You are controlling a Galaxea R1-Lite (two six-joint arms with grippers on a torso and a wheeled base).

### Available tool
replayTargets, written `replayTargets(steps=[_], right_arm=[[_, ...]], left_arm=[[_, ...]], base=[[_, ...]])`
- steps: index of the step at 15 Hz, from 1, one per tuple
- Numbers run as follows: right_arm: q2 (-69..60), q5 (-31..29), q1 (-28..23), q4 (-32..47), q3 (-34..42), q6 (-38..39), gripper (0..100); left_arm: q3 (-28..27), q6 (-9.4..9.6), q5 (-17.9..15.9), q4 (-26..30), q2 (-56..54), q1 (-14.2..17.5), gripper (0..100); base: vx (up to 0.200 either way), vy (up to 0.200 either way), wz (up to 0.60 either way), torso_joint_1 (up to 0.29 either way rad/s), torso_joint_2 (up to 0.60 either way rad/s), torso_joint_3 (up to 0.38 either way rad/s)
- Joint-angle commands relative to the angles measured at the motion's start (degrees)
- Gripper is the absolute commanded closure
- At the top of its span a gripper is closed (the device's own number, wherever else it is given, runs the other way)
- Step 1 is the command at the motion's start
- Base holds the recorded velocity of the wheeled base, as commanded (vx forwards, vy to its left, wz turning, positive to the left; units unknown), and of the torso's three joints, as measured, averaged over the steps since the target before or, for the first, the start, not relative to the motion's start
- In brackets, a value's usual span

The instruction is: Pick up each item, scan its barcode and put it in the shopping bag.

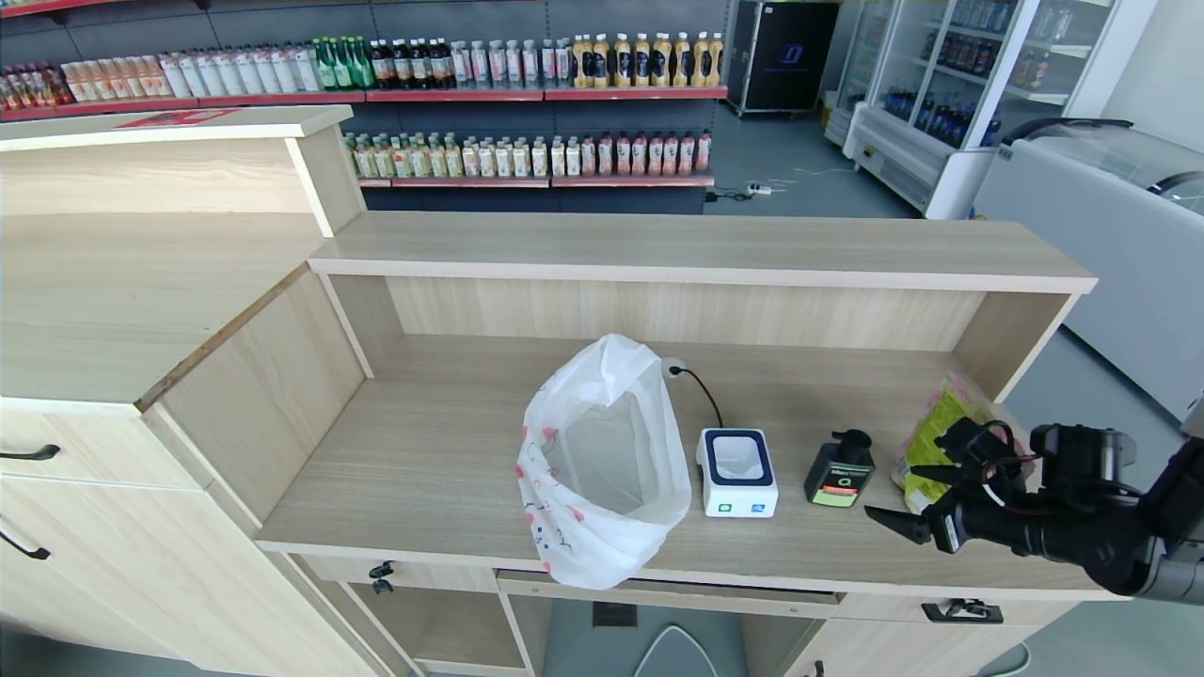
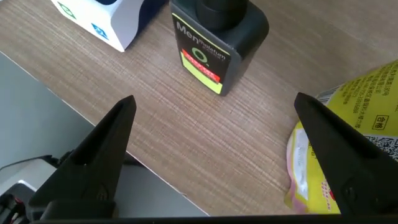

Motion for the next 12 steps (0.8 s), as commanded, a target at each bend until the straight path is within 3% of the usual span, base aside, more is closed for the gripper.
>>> replayTargets(steps=[1, 12], right_arm=[[2.09, 0.38, 0.55, -0.04, -0.38, -0.21, 0], [8.24, 2.66, 3.45, -0.66, -10.22, -1.7, 0]], left_arm=[[0.0, -0.01, -0.02, 0.0, 0.06, -0.02, 0], [0.0, -0.01, -0.02, 0.0, 0.06, -0.02, 0]], base=[[0.0, 0.0, 0.0, 0.0, 0.0, 0.0], [0.0, 0.0, 0.0, 0.0, 0.0, 0.0]])
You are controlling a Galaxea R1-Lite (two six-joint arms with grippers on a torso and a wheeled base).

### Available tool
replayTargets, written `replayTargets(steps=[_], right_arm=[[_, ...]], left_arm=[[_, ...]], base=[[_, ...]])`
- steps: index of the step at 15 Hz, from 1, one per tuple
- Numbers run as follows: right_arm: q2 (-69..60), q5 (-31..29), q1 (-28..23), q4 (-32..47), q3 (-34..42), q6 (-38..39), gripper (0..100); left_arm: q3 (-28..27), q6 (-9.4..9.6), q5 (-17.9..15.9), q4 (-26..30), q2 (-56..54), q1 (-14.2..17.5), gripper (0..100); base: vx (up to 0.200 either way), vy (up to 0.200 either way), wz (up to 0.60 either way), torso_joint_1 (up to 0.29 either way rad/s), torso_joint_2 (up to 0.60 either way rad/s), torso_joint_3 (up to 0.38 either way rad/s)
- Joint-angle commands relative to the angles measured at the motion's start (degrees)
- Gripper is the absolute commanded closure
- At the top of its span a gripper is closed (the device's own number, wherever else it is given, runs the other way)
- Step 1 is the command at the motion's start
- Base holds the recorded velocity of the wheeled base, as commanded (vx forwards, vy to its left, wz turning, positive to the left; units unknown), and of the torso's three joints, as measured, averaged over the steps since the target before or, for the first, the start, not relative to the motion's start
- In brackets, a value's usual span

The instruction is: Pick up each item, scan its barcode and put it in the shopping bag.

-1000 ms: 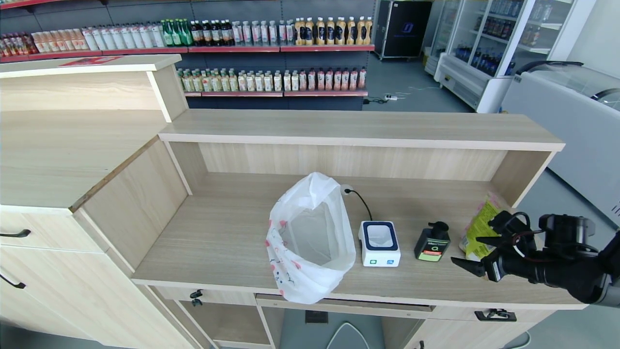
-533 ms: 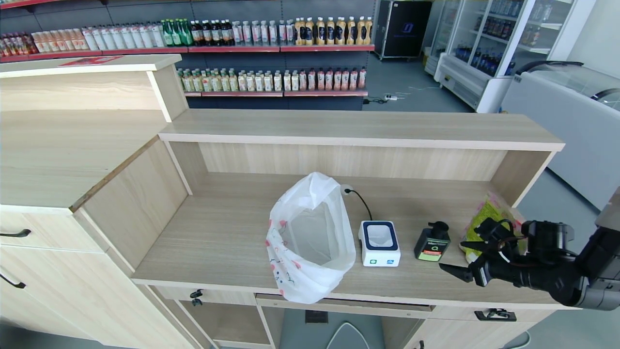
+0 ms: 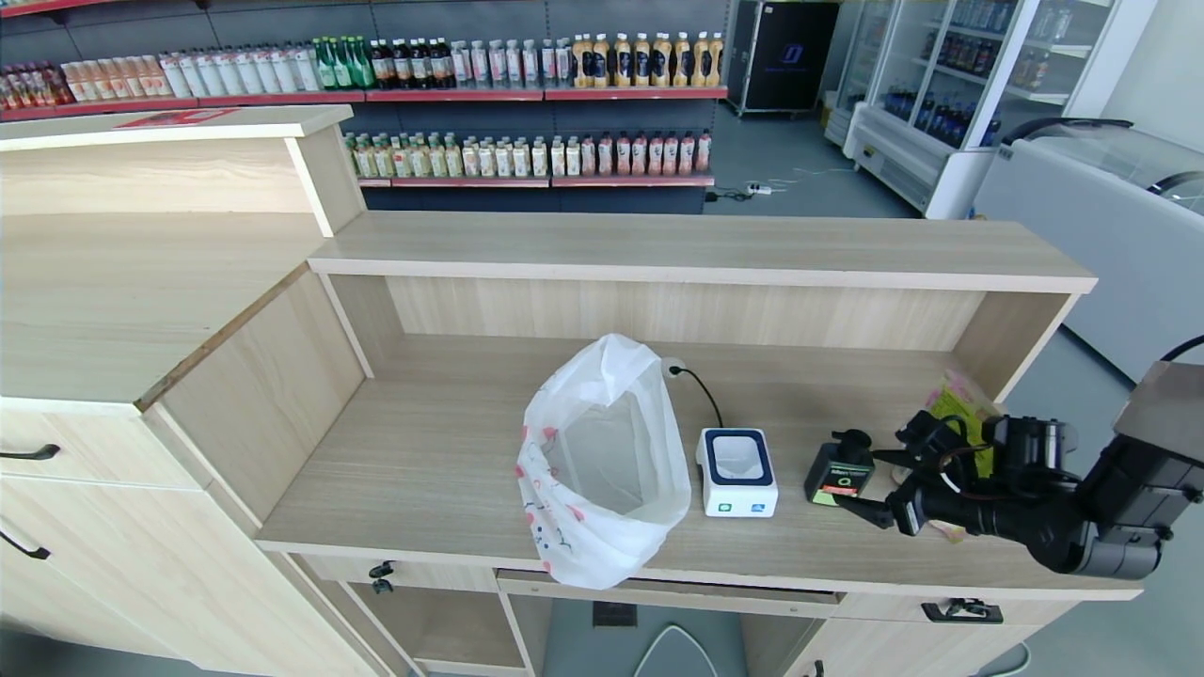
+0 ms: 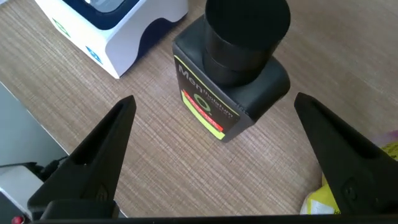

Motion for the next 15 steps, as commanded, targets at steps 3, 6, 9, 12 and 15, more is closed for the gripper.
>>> replayTargets(steps=[3, 6, 9, 12, 15], right_arm=[[2.48, 0.57, 1.12, -0.02, -2.32, 0.06, 0], [4.06, 0.48, 1.64, -0.02, -4.43, 0.23, 0], [5.82, 0.48, 2.52, -0.02, -6.28, 0.23, 0], [7.84, 0.4, 3.66, -0.11, -8.56, 0.32, 0], [9.69, 0.4, 4.54, 0.06, -11.2, 0.85, 0]], left_arm=[[0.0, -0.01, 0.0, 0.02, 0.06, 0.0, 0], [0.0, -0.01, 0.0, 0.02, 0.06, 0.0, 0], [0.0, -0.01, 0.0, 0.02, 0.06, 0.0, 0], [0.0, -0.01, 0.0, 0.02, 0.06, 0.0, 0], [0.0, -0.01, 0.0, 0.02, 0.06, 0.0, 0]], base=[[0.0, 0.0, 0.0, 0.0, 0.0, 0.0], [0.0, 0.0, 0.0, 0.0, 0.0, 0.0], [0.0, 0.0, 0.0, 0.0, 0.0, 0.0], [0.0, 0.0, 0.0, 0.0, 0.0, 0.0], [0.0, 0.0, 0.0, 0.0, 0.0, 0.0]])
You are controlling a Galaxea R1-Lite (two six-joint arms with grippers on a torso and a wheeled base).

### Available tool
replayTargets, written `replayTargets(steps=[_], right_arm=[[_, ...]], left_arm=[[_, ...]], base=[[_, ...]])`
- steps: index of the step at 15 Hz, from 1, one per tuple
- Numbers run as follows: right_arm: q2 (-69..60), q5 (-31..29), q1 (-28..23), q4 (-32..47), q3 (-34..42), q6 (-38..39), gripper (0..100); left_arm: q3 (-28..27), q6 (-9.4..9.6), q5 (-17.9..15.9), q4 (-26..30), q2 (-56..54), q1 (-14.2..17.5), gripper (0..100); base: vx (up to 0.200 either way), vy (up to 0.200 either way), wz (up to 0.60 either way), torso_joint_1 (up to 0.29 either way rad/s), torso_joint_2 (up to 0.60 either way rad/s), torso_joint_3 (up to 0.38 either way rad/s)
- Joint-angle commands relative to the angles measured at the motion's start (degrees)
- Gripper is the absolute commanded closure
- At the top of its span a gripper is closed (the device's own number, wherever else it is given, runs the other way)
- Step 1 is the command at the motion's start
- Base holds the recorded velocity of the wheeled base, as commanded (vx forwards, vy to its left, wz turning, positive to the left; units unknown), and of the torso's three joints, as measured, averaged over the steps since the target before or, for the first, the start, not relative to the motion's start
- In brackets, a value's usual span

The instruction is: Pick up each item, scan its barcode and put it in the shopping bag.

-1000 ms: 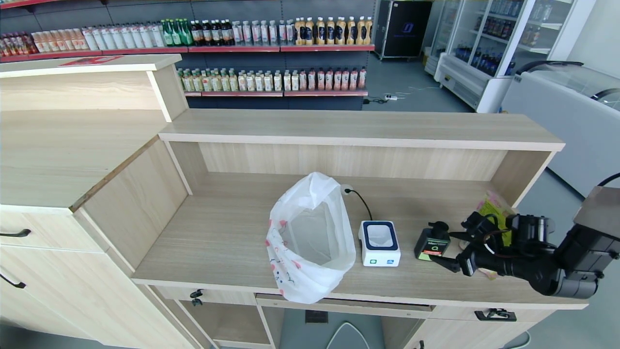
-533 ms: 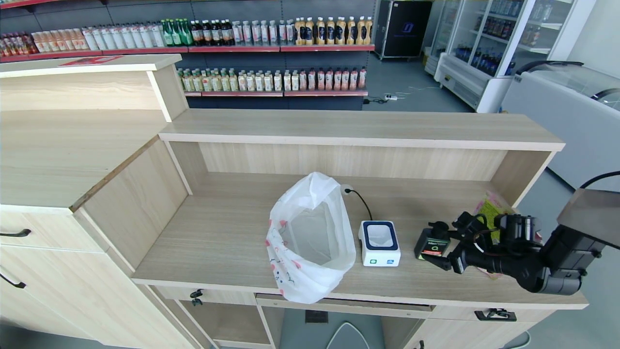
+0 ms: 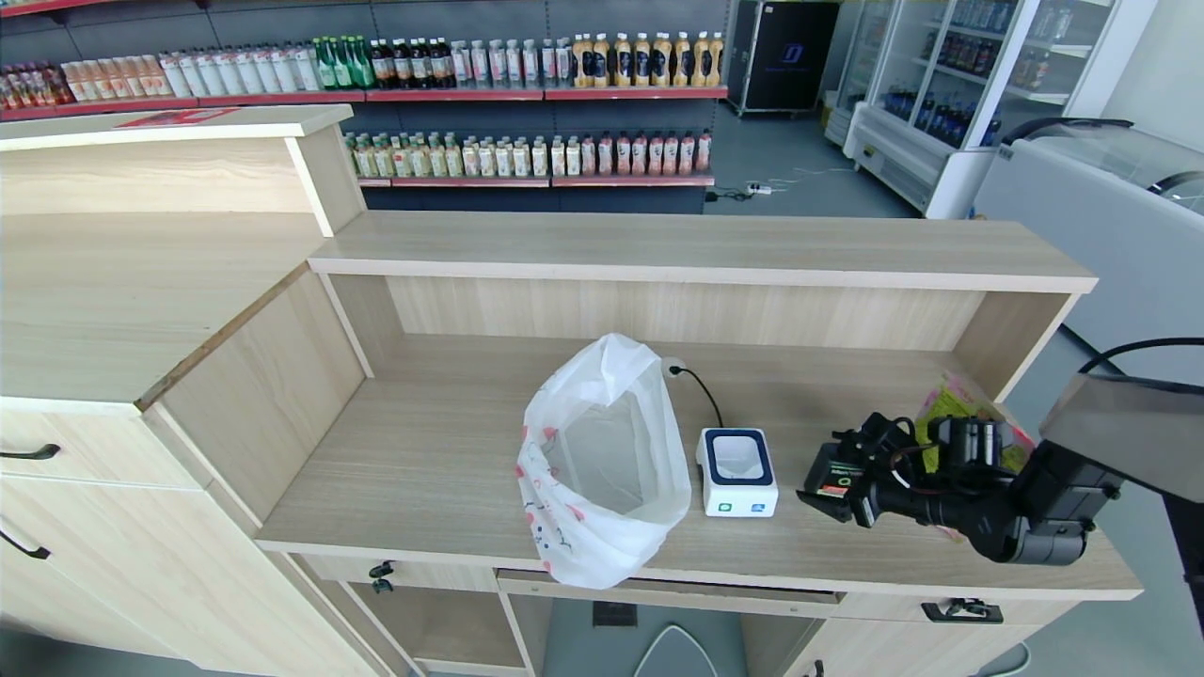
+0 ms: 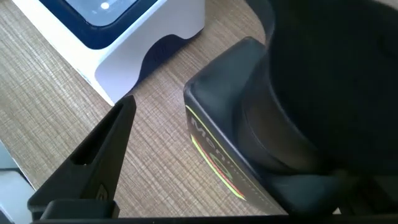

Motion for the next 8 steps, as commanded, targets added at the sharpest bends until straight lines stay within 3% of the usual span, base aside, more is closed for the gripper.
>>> replayTargets(steps=[1, 7, 8], right_arm=[[1.63, 0.12, 1.05, -0.08, -1.78, 0.57, 0], [3.91, 0.12, 2.28, -0.08, -4.85, 1.44, 0], [3.82, 0.12, 2.37, -0.08, -4.76, 1.62, 100]], left_arm=[[0.0, -0.01, -0.02, 0.0, 0.06, -0.02, 0], [0.0, -0.01, -0.02, 0.0, 0.06, 0.07, 0], [0.0, -0.01, -0.02, 0.0, 0.06, 0.07, 0]], base=[[0.0, 0.0, 0.0, 0.0, 0.0, 0.0], [0.0, 0.0, 0.0, 0.0, 0.0, 0.0], [0.0, 0.0, 0.0, 0.0, 0.0, 0.0]])
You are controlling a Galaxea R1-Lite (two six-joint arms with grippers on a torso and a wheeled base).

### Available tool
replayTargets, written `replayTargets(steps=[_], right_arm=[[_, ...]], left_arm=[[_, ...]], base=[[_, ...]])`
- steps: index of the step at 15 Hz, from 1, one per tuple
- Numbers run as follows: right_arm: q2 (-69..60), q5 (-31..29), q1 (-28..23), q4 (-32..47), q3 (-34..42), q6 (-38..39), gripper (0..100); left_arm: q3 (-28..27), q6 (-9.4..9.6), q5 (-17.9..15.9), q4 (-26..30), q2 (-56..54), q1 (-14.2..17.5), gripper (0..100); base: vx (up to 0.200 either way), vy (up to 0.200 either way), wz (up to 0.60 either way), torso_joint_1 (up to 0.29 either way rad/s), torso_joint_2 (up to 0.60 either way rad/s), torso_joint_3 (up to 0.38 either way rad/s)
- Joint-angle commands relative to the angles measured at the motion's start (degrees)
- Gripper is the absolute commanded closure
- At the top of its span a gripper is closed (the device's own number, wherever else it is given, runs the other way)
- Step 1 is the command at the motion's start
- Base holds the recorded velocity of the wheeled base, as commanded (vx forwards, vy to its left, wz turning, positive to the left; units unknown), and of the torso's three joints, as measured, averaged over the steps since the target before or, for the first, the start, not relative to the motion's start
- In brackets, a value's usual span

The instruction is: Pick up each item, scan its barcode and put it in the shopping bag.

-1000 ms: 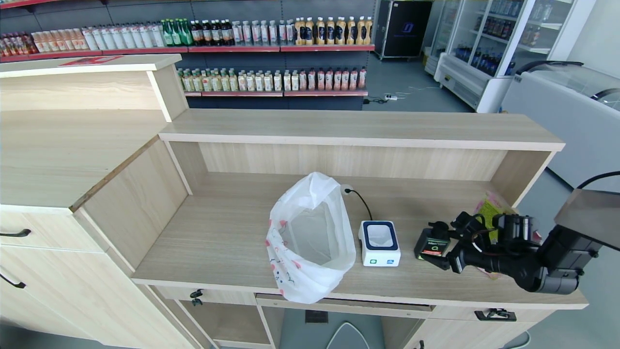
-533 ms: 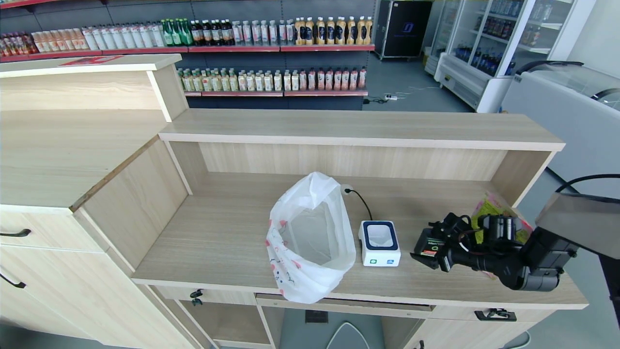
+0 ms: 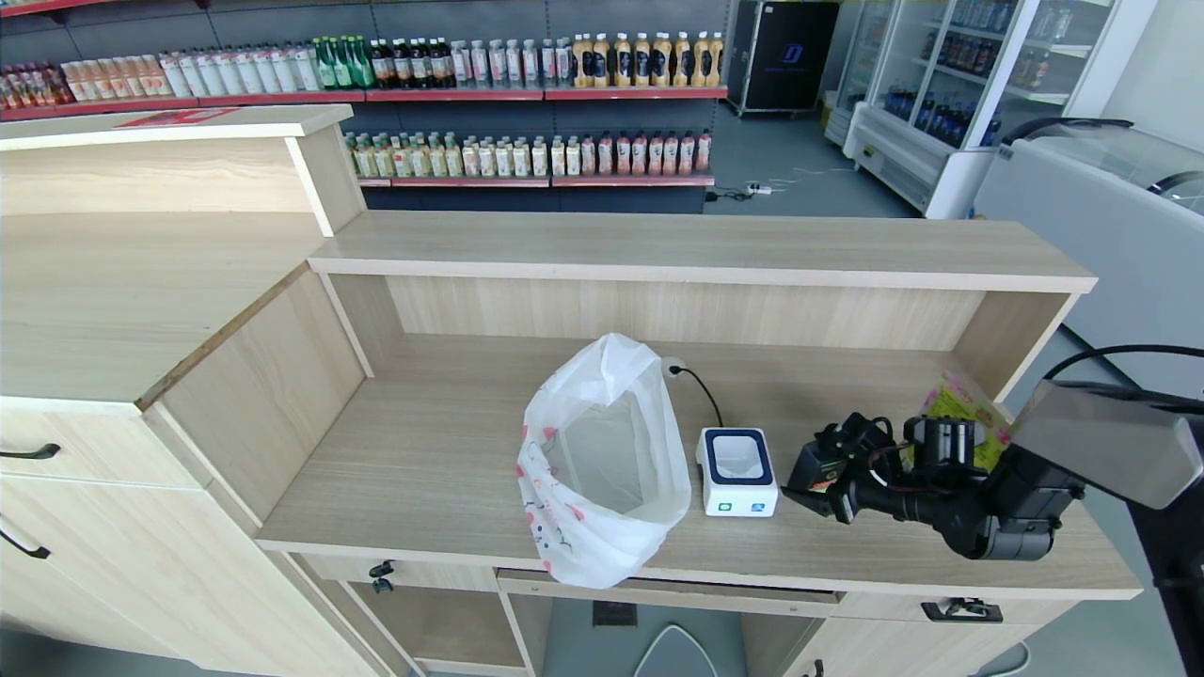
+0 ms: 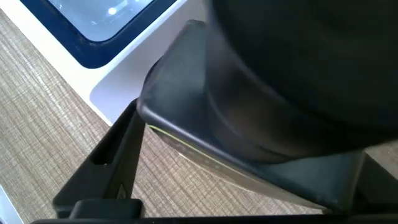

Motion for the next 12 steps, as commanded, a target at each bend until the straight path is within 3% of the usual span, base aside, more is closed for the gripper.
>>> replayTargets(steps=[1, 7, 12], right_arm=[[0.06, 0.05, 0.08, -0.04, -0.07, 0.01, 100], [-5.83, 0.57, -1.42, 0.49, 2.74, 0.27, 100], [-14.53, 0.57, -4.14, 0.05, 15.49, -0.08, 100]], left_arm=[[0.0, -0.01, -0.02, 0.0, 0.06, -0.02, 0], [0.0, -0.01, -0.02, 0.0, 0.06, 0.07, 0], [0.0, -0.01, -0.02, 0.0, 0.06, -0.02, 0]], base=[[0.0, 0.0, 0.0, 0.0, 0.0, 0.0], [0.0, 0.0, 0.0, 0.0, 0.0, 0.0], [0.0, 0.0, 0.0, 0.0, 0.0, 0.0]])
